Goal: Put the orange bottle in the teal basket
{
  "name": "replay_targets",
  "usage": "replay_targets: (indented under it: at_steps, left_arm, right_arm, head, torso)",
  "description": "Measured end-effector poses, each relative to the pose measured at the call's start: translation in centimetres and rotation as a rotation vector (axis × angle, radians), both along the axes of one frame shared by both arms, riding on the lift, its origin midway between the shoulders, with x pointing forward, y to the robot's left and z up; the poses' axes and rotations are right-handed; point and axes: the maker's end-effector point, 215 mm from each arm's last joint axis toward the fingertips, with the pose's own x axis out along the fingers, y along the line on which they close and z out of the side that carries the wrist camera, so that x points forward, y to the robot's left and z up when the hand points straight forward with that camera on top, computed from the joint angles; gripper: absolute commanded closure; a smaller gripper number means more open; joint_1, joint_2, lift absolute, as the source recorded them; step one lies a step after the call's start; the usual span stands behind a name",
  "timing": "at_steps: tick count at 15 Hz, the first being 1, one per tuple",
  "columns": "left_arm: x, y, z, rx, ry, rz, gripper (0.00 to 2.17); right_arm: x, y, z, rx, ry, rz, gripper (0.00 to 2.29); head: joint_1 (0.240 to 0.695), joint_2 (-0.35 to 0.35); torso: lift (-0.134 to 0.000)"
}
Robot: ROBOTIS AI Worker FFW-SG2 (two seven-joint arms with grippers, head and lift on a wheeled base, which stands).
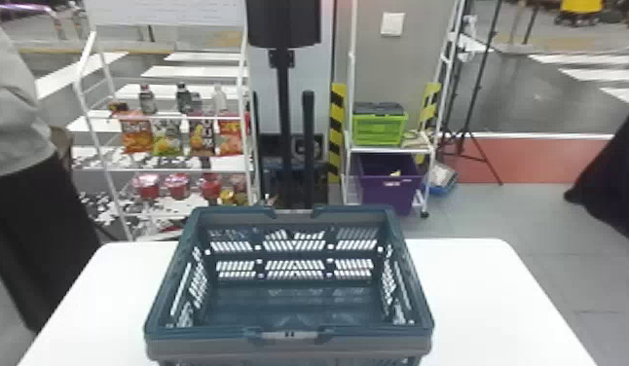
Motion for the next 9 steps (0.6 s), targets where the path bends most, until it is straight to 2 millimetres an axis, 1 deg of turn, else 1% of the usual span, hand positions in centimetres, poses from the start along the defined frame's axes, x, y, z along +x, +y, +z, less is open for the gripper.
replay_targets:
  at_steps: [9]
  left_arm:
    - [0.31, -0.1, 0.28, 0.001, -0.005, -0.002, 0.51]
  right_arm:
    - [0.05, 0.01, 0.02, 0.0, 0.002, 0.001, 0.14]
  head:
    - [0.499, 0.0]
  torso:
    - [0.0]
